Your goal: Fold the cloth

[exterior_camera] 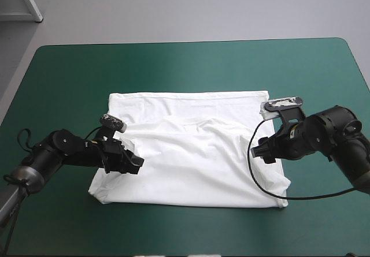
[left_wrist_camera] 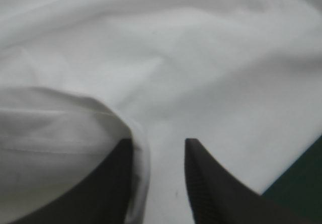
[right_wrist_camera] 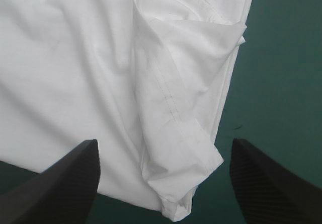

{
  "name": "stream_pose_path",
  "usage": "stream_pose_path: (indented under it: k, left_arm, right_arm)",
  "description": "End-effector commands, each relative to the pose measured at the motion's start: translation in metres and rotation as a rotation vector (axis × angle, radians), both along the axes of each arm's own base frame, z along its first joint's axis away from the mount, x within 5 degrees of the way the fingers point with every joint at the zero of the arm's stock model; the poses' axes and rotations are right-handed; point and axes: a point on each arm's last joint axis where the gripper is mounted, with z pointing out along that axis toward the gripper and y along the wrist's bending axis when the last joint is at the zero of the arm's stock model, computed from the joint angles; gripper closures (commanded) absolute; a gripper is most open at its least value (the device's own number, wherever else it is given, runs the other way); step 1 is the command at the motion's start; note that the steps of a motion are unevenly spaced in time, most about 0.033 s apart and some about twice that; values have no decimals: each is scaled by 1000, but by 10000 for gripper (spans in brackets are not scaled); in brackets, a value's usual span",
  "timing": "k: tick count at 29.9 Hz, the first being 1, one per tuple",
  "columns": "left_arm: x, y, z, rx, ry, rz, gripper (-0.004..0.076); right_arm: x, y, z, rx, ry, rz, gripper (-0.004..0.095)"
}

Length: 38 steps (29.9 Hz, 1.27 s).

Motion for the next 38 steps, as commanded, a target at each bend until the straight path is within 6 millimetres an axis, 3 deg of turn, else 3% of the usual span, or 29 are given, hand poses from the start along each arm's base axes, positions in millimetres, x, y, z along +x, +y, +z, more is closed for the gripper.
stream_pose_path:
  k: [1,3,10,14,19,24,28,33,38]
  left_arm:
    - [2,-5,17,-47,-49,18,211]
    - [4,-5,23,-47,-35,33,164]
    - [6,18,63,159,36,247,248]
    - [-10,34,79,273,71,375,284]
    - [-39,39,80,328,199,379,291]
    - [-56,42,63,326,230,398,290]
    - [-58,41,35,320,272,399,290]
    - [-45,32,-3,235,265,377,290]
    - [-26,29,-34,267,353,384,291]
  right_arm:
    - [-2,-1,17,35,-84,0,238]
    - [-2,-1,17,35,-84,0,238]
    - [-7,-3,13,8,-19,-1,238]
    - [-16,-2,1,23,100,-17,238]
    - [-33,1,-18,99,202,2,238]
    - [-44,-4,-37,69,237,-4,238]
    - [-50,-7,-48,46,270,-7,238]
    - [-52,-9,-56,30,292,-9,238]
    - [-52,-10,-59,22,292,-11,238]
